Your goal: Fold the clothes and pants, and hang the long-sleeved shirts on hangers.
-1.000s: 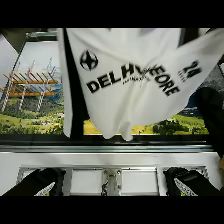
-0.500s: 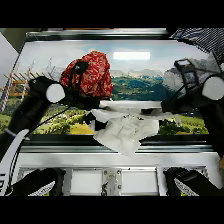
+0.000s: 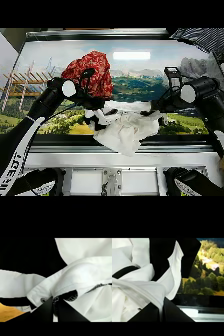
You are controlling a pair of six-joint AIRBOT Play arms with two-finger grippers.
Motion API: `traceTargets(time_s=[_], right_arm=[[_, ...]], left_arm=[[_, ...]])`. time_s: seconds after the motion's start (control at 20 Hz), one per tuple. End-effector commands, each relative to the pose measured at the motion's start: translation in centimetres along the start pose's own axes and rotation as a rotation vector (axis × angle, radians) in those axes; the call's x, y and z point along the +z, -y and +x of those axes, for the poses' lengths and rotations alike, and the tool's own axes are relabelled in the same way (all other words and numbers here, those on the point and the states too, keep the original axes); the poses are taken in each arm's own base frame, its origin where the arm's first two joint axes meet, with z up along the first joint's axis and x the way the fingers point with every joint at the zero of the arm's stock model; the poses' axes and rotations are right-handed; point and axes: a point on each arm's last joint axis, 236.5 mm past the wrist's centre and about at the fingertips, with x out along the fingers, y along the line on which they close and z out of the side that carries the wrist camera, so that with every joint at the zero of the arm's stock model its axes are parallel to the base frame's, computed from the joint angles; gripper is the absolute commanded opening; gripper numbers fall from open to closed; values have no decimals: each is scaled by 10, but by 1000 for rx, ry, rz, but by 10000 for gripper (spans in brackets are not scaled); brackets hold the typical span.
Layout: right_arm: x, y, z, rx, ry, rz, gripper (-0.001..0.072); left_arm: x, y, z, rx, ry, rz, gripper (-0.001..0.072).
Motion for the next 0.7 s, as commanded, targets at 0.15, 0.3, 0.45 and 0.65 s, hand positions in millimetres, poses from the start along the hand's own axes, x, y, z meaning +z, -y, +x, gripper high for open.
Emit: traceTargets(time_s=[0.15, 0.3, 0.45, 0.65], right_arm=[[12, -6, 2, 22, 50, 21, 22], [12, -6, 2, 22, 49, 20, 25], [12, -6, 2, 21, 47, 20, 25], [12, -6, 3, 20, 46, 20, 24]], left_arm=[[10, 9, -27, -25, 75, 44, 691], [30, 3, -73, -27, 201, 46, 691], [42, -43, -107, 62, 287, 0, 692], [45, -163, -132, 361, 302, -106, 690]])
